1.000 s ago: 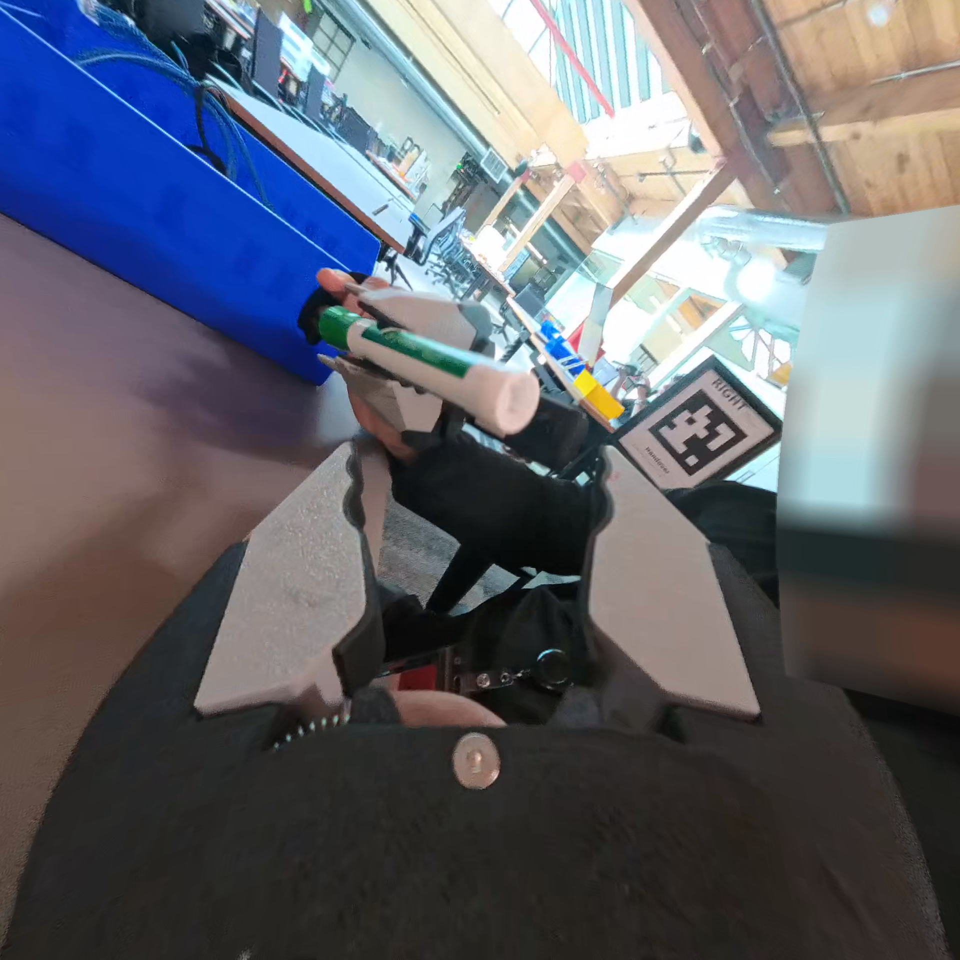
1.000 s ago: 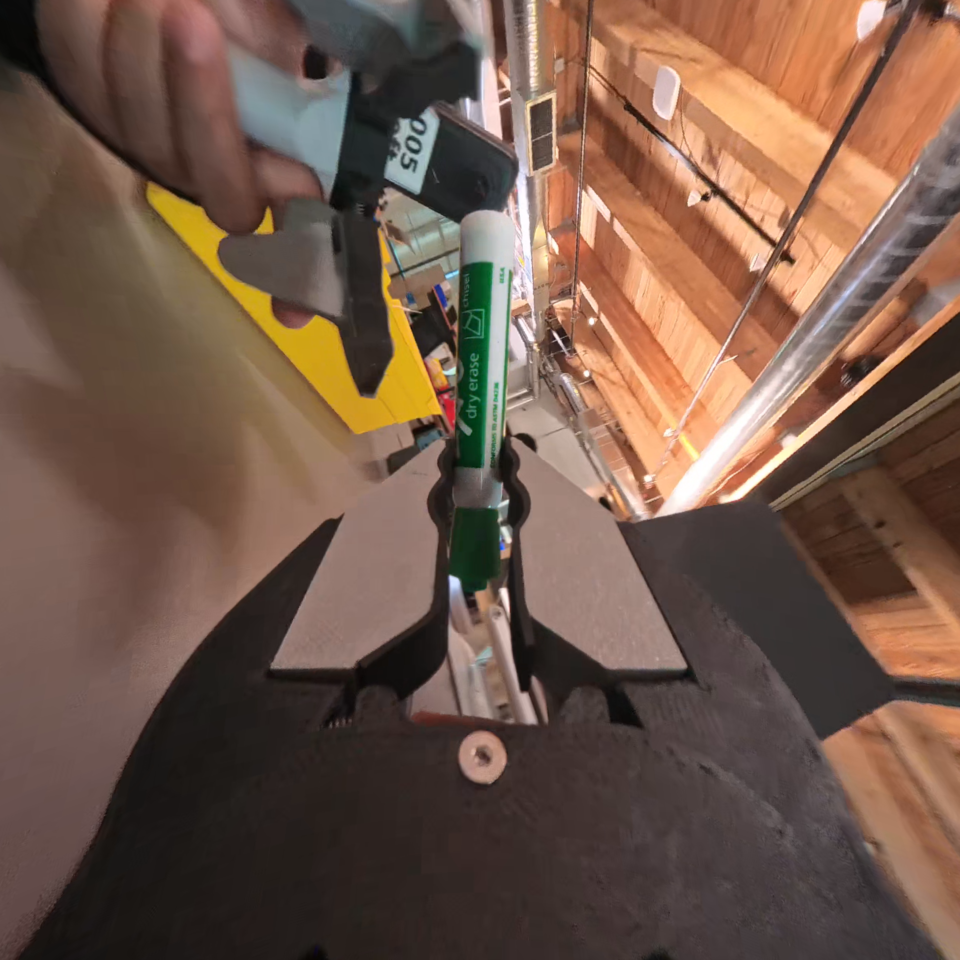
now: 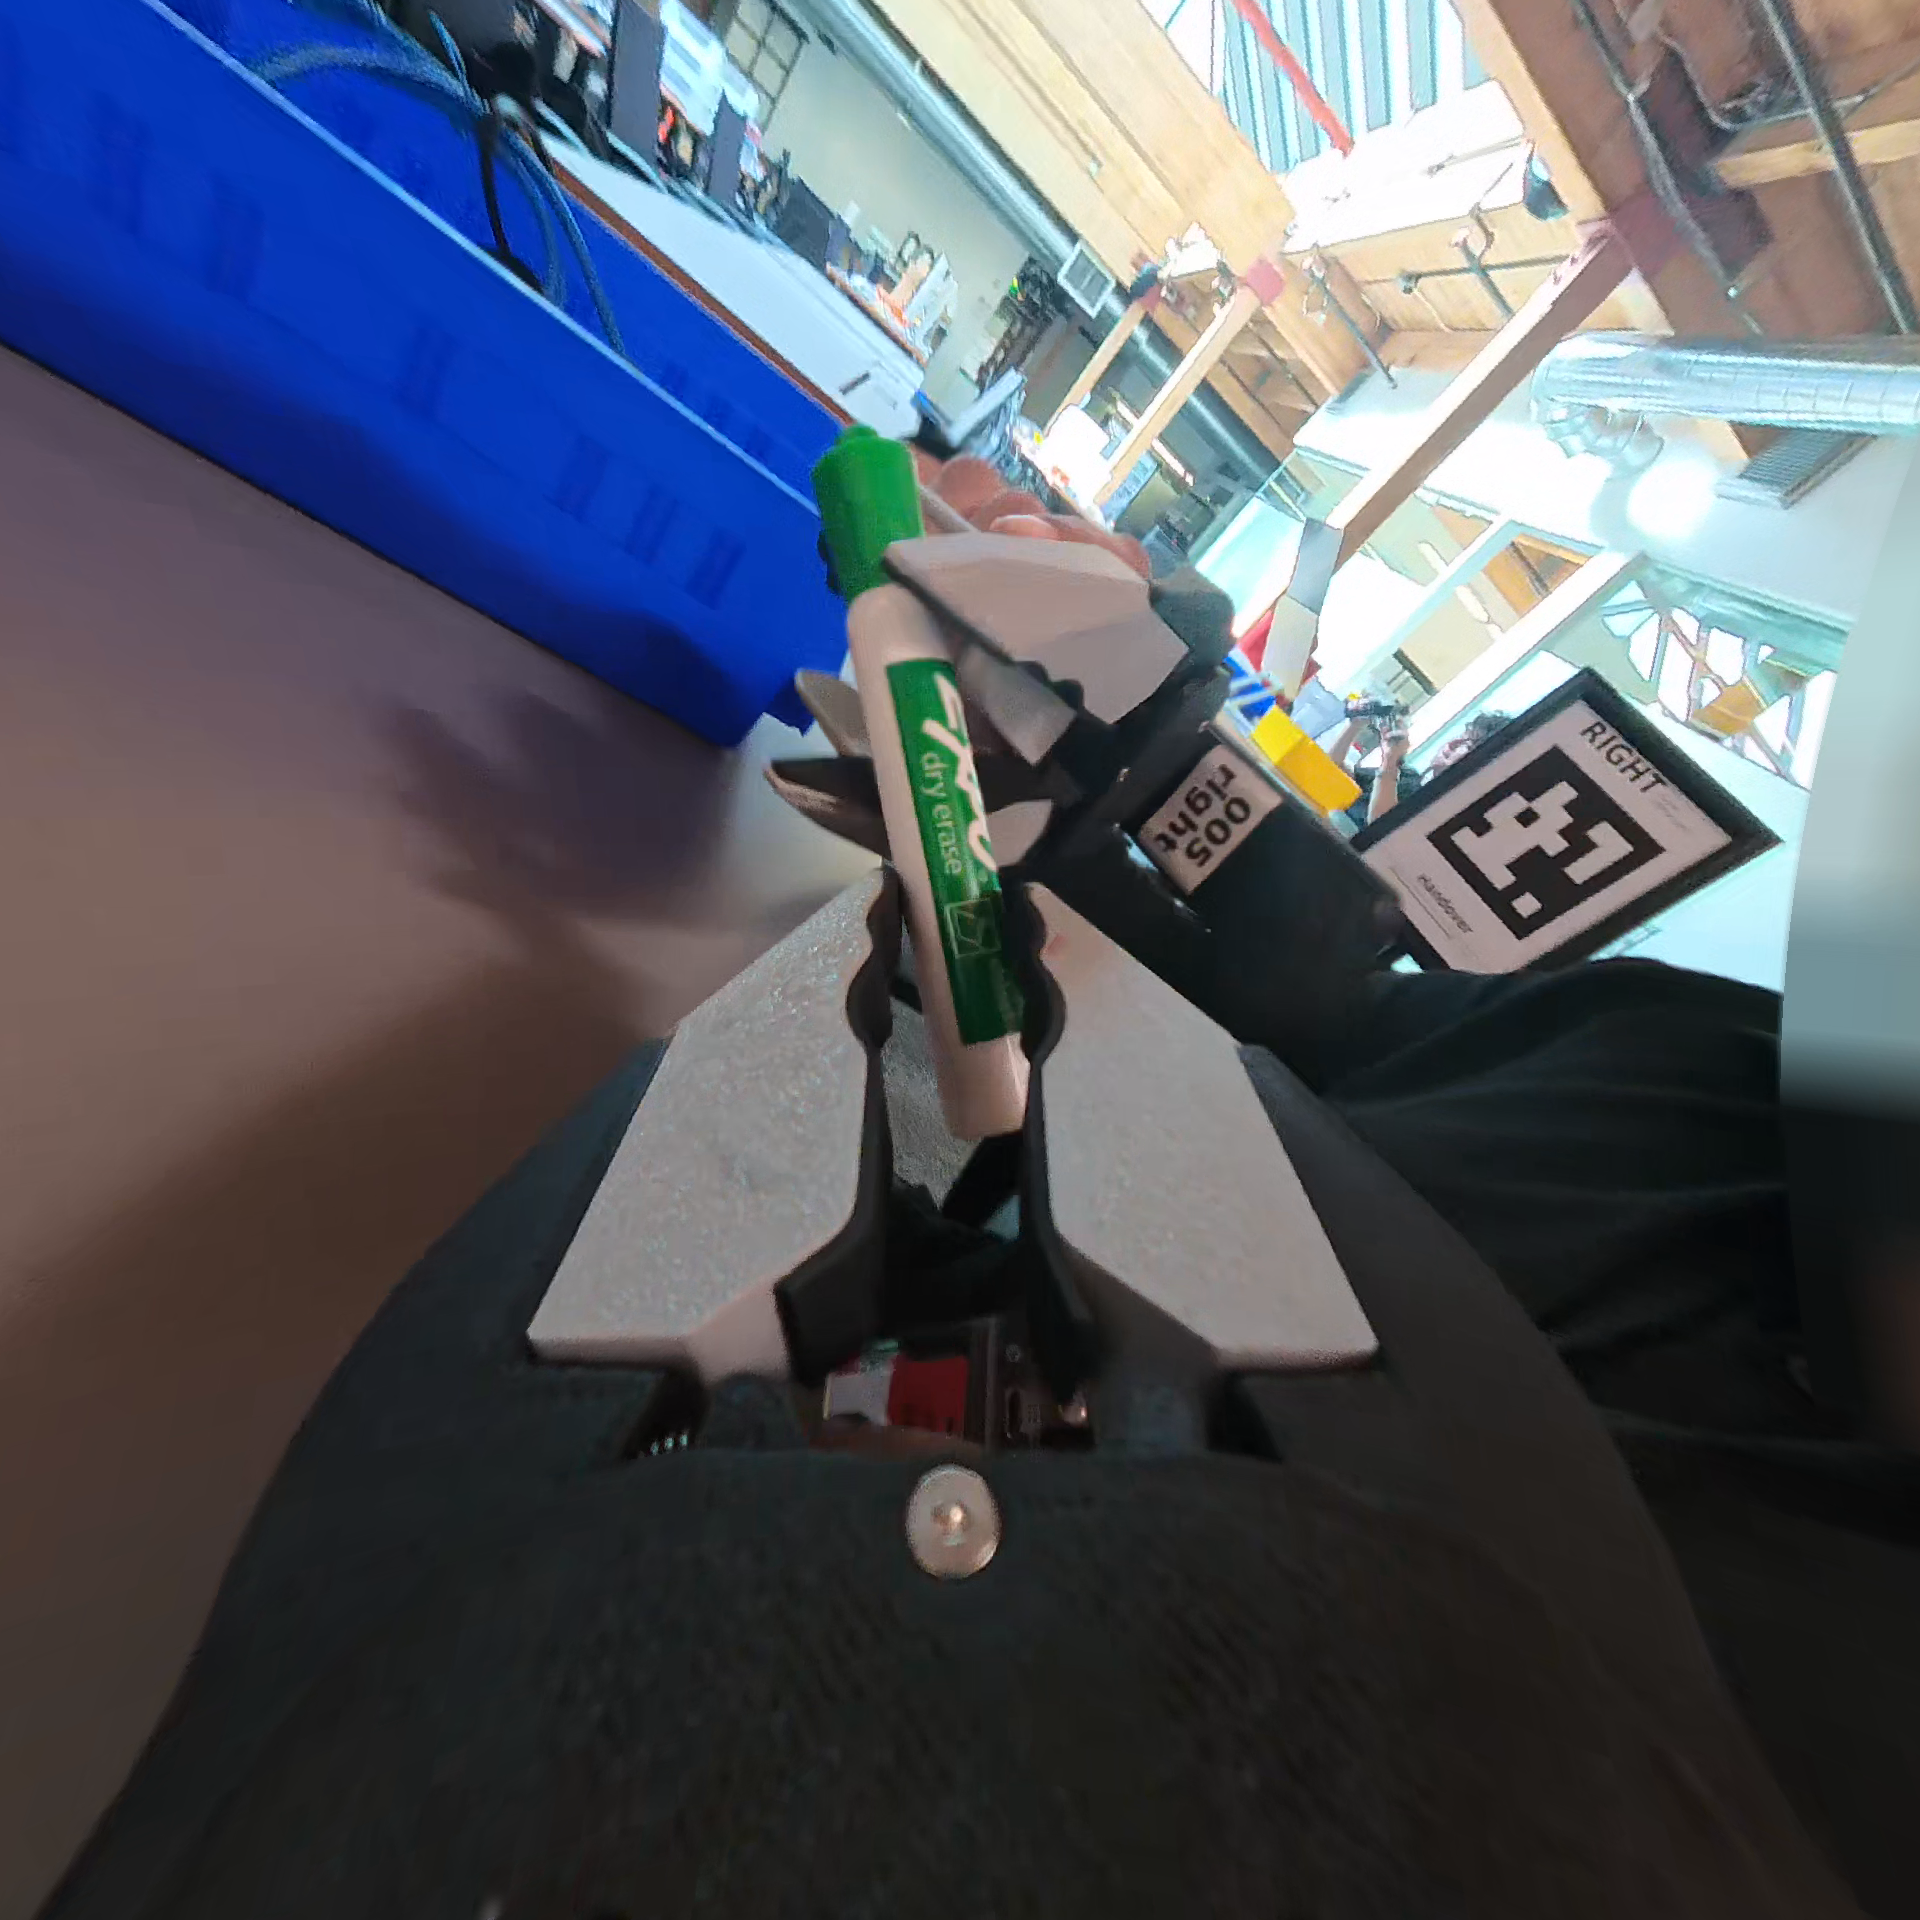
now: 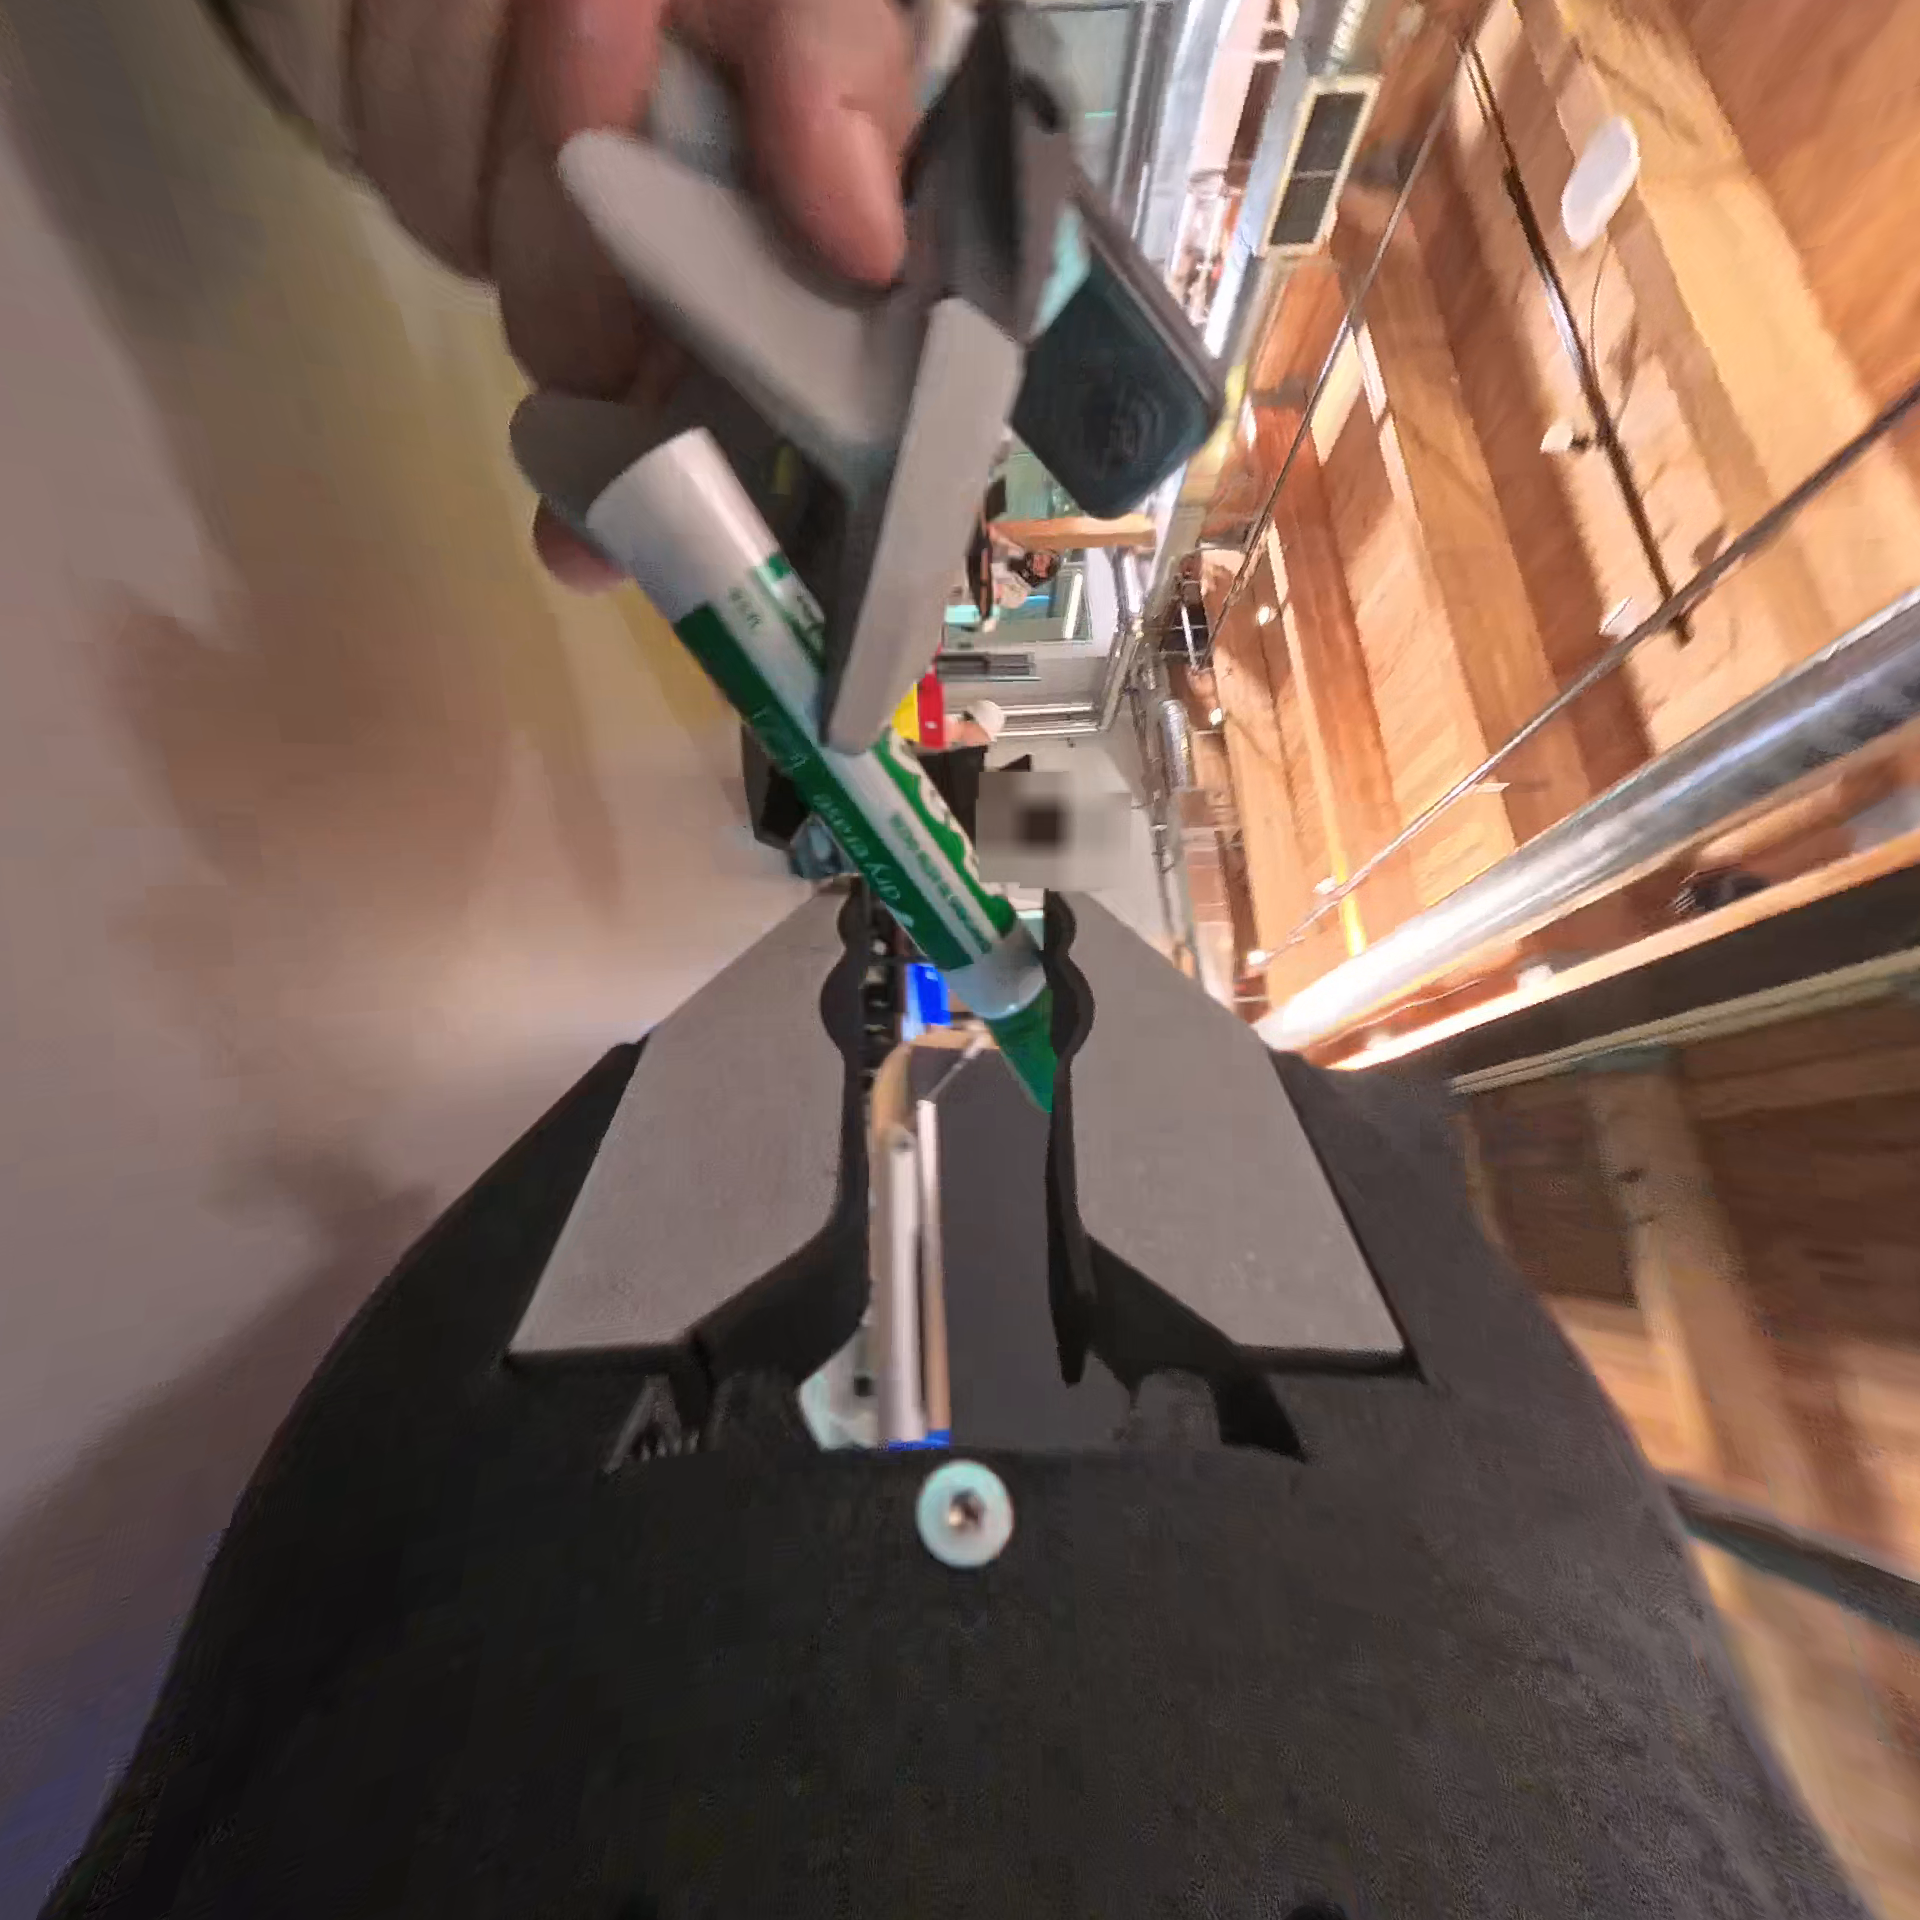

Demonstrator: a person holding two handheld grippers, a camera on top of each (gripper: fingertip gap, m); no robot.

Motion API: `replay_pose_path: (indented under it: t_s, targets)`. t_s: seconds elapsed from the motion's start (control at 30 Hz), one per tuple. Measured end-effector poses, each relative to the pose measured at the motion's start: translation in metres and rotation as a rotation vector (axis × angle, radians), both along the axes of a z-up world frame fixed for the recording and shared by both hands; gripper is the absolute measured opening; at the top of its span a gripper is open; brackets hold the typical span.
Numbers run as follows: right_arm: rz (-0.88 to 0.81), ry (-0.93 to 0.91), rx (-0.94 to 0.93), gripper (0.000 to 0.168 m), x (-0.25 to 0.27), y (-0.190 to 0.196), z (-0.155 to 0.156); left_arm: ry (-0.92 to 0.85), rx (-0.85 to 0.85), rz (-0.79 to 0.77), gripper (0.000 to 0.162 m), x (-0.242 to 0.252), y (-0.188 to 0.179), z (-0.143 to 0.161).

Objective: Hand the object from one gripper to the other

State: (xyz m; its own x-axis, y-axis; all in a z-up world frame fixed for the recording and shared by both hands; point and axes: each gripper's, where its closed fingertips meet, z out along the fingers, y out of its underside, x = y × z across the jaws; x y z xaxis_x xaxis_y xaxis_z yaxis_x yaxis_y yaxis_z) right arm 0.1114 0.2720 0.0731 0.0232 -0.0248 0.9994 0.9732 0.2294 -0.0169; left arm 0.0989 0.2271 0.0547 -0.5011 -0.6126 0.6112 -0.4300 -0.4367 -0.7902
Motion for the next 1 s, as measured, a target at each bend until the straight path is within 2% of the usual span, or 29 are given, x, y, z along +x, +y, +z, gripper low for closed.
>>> replay_pose_path:
  t_s: [0.13,0.23,0.27,0.33,0.4,0.47,0.57,0.67,0.73,0.83,0.93,1.0]
  targets:
    - [0.041,0.219,-0.064,0.049,0.003,-0.003,0.009,-0.065,-0.064,0.092,0.017,0.003,0.020,0.020]
    - [0.095,0.384,-0.115,0.047,-0.003,-0.006,0.018,-0.133,-0.058,0.146,0.017,0.000,0.030,0.034]
    - [0.104,0.424,-0.107,0.051,-0.004,-0.007,0.024,-0.152,-0.062,0.158,0.017,-0.002,0.031,0.038]
    - [0.071,0.473,-0.055,0.075,0.004,-0.007,0.040,-0.164,-0.062,0.173,0.017,-0.004,0.034,0.042]
    - [0.054,0.510,-0.012,0.078,0.012,-0.010,0.052,-0.179,-0.068,0.186,0.017,-0.005,0.037,0.046]
    - [0.033,0.625,0.000,0.081,0.024,-0.011,0.063,-0.236,-0.098,0.199,0.016,-0.009,0.040,0.058]
    - [0.077,0.850,-0.136,0.077,0.026,-0.010,0.062,-0.351,-0.107,0.242,0.017,-0.016,0.044,0.078]
    - [0.274,1.046,-0.408,0.073,-0.009,-0.022,0.056,-0.448,-0.036,0.296,0.017,-0.023,0.044,0.089]
    - [0.374,1.166,-0.535,0.071,-0.028,-0.031,0.060,-0.534,-0.030,0.261,0.016,-0.031,0.033,0.100]
    - [0.457,1.291,-0.569,0.061,-0.035,-0.036,0.073,-0.544,0.023,0.279,0.017,-0.029,0.028,0.098]
    - [0.526,1.412,-0.597,0.042,-0.036,-0.040,0.083,-0.536,0.044,0.282,0.016,-0.026,0.024,0.093]
    - [0.535,1.473,-0.645,0.043,-0.037,-0.039,0.083,-0.539,0.037,0.261,0.017,-0.026,0.017,0.094]
